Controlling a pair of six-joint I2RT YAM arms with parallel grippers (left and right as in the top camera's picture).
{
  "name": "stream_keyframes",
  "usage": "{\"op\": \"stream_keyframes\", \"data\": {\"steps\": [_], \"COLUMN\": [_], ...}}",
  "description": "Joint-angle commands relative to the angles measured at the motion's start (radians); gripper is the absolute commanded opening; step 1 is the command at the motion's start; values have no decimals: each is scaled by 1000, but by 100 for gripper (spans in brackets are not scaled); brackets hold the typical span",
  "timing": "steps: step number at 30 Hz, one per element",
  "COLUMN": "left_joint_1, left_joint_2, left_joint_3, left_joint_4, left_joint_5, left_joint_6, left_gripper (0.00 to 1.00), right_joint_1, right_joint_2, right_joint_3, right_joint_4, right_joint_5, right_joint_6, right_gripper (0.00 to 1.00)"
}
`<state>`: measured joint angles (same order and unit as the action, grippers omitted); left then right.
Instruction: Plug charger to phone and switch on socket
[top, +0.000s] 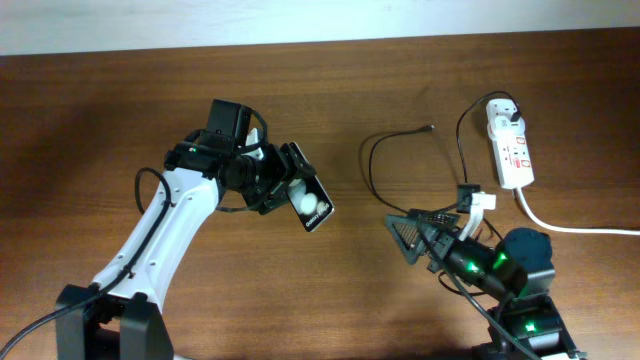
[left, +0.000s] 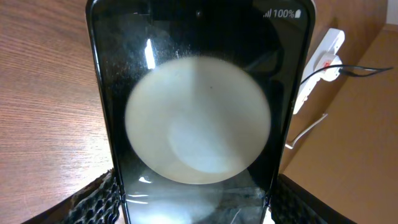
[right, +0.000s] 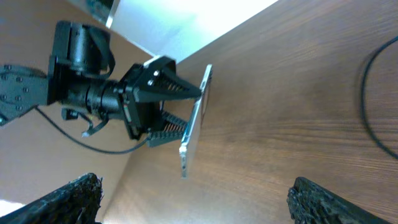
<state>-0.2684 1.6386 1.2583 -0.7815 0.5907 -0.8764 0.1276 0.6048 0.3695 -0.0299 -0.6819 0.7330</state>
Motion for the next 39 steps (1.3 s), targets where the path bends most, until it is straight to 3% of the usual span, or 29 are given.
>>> {"op": "stream_keyframes", "data": {"steps": [1, 4, 6, 14, 19, 22, 25, 29, 33, 35, 39], "left_joint_1": [0, 0, 0, 0, 0, 0, 0, 0, 0, 0, 0], "left_joint_2": [0, 0, 0, 0, 0, 0, 0, 0, 0, 0, 0], "left_joint_3": [1, 1, 1, 1, 1, 1, 1, 1, 1, 1, 1], "left_joint_4": [3, 3, 3, 3, 4, 6, 6, 6, 6, 4, 2], "left_joint_5": [15, 15, 15, 14, 14, 15, 14, 15, 15, 15, 16], "left_joint_6": [-10, -10, -10, -10, -10, -10, -10, -10, -10, -10, -9], "left_gripper": [58, 59, 59, 60, 60, 60, 60, 60, 60, 60, 60], "right_joint_1": [209, 449, 544, 592, 689, 698, 698, 698, 698, 698, 698], "right_joint_2": [100, 168, 220, 585, 665, 701, 762, 844, 856, 856, 856], "right_joint_3": [50, 51, 51, 51, 51, 55, 99, 181, 181, 181, 181], "right_joint_4": [1, 35, 130, 476, 606, 658, 667, 666, 666, 663, 647], "right_joint_5": [252, 577, 689, 690, 819, 860, 863, 833, 833, 828, 804], "right_joint_6": [-23, -19, -19, 130, 148, 238, 238, 238, 238, 238, 237], "right_gripper": [99, 99, 99, 100, 90, 80, 78, 66, 48, 34, 23]}}
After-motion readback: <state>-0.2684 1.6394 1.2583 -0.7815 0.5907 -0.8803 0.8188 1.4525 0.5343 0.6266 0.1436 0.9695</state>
